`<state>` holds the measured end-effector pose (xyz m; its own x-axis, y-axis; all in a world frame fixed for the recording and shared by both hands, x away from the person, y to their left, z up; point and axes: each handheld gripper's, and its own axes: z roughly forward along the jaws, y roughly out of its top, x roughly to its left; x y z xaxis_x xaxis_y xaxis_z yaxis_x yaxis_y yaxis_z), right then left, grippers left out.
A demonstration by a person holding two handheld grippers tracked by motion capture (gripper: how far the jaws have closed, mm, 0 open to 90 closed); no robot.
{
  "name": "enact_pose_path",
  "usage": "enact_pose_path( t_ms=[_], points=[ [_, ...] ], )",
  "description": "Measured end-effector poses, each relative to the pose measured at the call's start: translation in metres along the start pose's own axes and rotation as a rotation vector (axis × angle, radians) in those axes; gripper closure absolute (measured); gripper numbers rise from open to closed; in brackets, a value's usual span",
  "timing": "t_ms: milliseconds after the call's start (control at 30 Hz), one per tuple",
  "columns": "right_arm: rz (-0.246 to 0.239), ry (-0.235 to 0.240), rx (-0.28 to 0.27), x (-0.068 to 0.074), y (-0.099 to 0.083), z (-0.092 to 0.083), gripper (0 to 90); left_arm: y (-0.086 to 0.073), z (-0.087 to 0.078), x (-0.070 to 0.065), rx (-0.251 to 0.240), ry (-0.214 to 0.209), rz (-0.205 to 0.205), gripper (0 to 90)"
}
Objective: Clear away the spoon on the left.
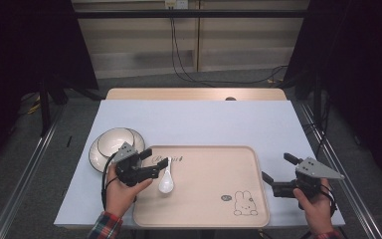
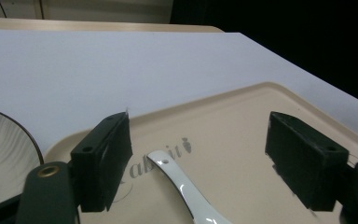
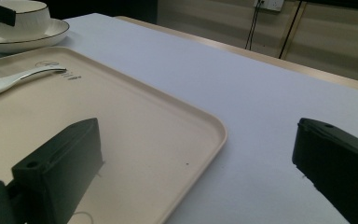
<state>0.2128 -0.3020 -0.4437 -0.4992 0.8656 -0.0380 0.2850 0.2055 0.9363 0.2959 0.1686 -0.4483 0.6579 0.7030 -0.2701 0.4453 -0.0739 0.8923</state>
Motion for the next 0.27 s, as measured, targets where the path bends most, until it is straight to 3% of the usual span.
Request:
enact_pose_path(
  t_ms=[267],
  points=[
    [0.013,0.001,0.001,-0.0011,-0.0008,0.0028,1.0,0.0012,-0.0009,0.0023,-0.004,-0.013,0.016,19.9]
  ],
)
